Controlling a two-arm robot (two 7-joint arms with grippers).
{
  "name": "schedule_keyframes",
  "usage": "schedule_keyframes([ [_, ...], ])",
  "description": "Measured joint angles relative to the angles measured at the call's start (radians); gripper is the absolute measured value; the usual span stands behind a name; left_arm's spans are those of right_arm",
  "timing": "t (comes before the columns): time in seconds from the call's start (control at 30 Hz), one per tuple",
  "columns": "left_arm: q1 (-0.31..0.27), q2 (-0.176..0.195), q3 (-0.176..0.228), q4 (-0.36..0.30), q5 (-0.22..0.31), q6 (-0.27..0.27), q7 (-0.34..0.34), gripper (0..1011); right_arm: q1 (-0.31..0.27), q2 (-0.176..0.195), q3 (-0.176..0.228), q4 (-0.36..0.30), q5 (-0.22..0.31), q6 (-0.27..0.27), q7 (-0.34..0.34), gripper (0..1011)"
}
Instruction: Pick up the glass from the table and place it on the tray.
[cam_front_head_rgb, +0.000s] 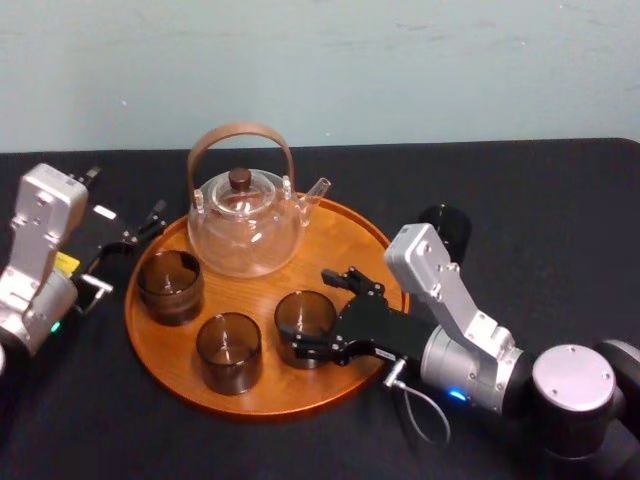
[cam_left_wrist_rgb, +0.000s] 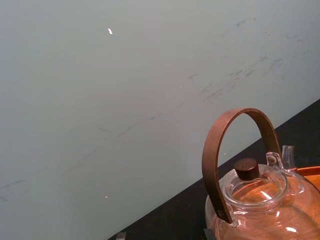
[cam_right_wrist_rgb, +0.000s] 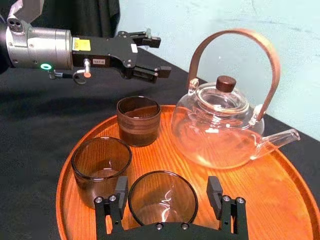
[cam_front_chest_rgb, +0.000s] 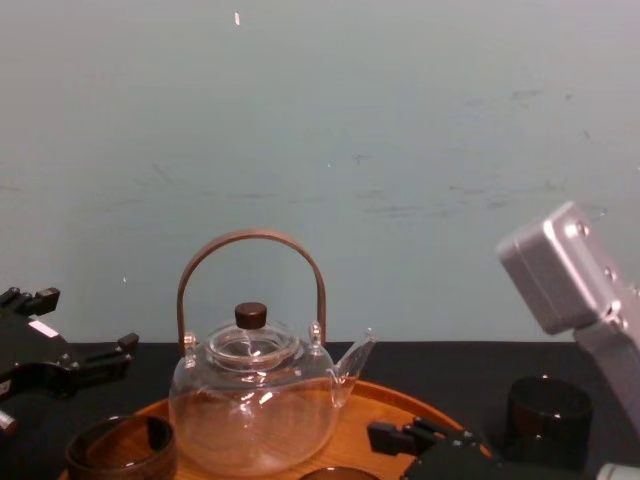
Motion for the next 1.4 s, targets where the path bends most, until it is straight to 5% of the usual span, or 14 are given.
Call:
schedule_keyframes([
  [0.6, 0.0, 0.0, 0.0, 0.0, 0.0, 0.0, 0.0, 1001, -0.073, 0.033, 0.064, -0.093, 0.025, -0.025, -0.004, 1002],
  [1.03, 0.0, 0.0, 0.0, 0.0, 0.0, 0.0, 0.0, 1001, -0.164, 0.081, 0.191, -0.155, 0.084, -0.048, -0.058, 1002],
  [1.4, 0.0, 0.0, 0.0, 0.0, 0.0, 0.0, 0.0, 1001, -0.199, 0.086, 0.29, -0.131, 0.096, -0.036, -0.116, 1002],
])
